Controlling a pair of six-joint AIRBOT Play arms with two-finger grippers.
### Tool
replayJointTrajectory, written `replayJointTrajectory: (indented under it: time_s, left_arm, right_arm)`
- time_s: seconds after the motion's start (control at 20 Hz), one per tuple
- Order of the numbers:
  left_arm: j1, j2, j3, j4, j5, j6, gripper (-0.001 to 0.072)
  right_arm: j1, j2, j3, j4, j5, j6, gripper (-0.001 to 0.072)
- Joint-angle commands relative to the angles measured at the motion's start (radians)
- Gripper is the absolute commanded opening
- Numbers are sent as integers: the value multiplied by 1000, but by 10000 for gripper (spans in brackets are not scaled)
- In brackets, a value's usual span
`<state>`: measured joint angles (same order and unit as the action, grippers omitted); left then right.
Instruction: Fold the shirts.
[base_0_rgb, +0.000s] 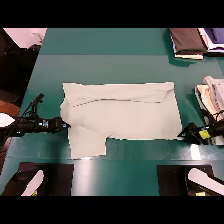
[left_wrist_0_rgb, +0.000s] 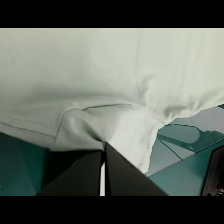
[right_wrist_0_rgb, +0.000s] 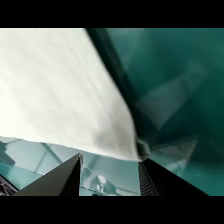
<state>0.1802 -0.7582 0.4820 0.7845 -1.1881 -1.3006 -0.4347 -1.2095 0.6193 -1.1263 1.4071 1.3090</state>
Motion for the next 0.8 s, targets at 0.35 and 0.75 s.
replayJointTrajectory:
  time_s: [0.35, 0.75]
  left_arm:
    - [0, 13, 24, 25, -130, -7, 30]
    - [0, 19, 254, -2, -66, -50, 32]
  right_arm:
    - [-2, 135, -16, -40, 9, -39, 17]
    - [131, 332, 132, -44, 41, 34, 16]
